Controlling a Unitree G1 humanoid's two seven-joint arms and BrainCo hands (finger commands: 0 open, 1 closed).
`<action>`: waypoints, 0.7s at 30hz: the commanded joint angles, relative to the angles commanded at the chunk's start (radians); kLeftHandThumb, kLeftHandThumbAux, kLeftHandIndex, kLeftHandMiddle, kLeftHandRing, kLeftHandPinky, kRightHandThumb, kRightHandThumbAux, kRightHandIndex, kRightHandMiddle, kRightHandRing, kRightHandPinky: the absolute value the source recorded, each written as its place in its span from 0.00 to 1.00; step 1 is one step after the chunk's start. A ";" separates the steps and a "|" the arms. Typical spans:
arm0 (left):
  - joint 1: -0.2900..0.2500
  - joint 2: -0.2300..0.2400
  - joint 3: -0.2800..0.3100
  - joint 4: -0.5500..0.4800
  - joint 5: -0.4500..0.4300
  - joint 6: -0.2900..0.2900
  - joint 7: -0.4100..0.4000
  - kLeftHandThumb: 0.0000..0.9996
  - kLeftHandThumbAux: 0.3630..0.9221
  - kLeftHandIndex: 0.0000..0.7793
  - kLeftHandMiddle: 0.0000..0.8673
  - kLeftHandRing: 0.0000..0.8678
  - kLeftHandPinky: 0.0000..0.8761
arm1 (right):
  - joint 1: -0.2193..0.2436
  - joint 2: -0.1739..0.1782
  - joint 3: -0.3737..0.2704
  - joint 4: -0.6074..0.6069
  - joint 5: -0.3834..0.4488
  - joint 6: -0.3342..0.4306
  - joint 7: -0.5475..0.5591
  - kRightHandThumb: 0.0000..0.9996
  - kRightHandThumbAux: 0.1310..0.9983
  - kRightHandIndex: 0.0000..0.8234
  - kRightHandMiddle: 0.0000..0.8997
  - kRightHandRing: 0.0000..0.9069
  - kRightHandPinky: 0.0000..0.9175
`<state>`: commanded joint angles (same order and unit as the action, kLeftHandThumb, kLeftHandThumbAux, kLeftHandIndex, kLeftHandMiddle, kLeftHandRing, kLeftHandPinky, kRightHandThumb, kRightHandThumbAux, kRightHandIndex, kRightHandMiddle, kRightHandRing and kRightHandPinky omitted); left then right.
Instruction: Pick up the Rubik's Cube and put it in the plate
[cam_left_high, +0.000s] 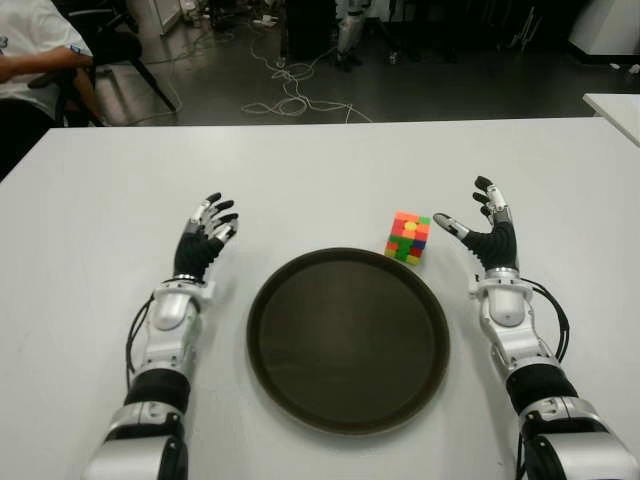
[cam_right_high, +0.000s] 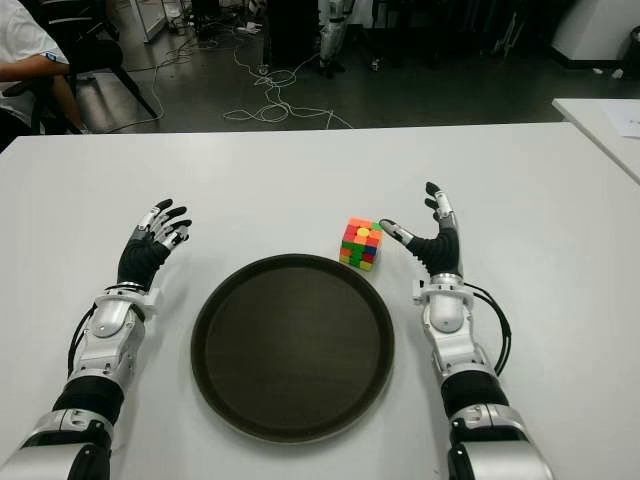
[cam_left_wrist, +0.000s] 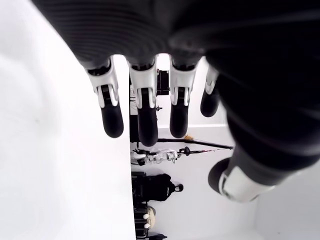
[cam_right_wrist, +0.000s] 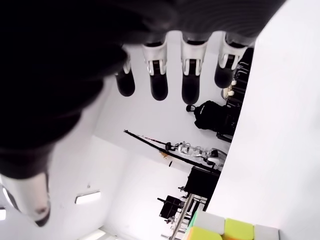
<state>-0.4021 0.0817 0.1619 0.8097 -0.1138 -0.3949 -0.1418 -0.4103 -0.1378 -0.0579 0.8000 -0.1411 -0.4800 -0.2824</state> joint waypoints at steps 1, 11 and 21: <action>0.001 0.001 -0.001 0.000 0.000 0.001 -0.001 0.13 0.62 0.12 0.22 0.22 0.22 | 0.001 0.000 0.000 -0.002 0.002 0.001 0.003 0.00 0.56 0.09 0.16 0.14 0.08; 0.008 0.007 -0.001 -0.004 0.003 0.002 -0.003 0.11 0.63 0.13 0.23 0.22 0.21 | 0.008 0.000 0.002 -0.005 -0.002 0.000 0.004 0.00 0.56 0.08 0.15 0.14 0.08; 0.003 0.010 0.005 0.007 -0.011 -0.005 -0.029 0.11 0.65 0.12 0.22 0.22 0.22 | 0.010 0.003 -0.004 -0.020 0.002 -0.020 -0.001 0.00 0.59 0.07 0.14 0.13 0.10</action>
<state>-0.3993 0.0913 0.1671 0.8166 -0.1248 -0.4002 -0.1710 -0.4005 -0.1347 -0.0616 0.7797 -0.1387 -0.5002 -0.2832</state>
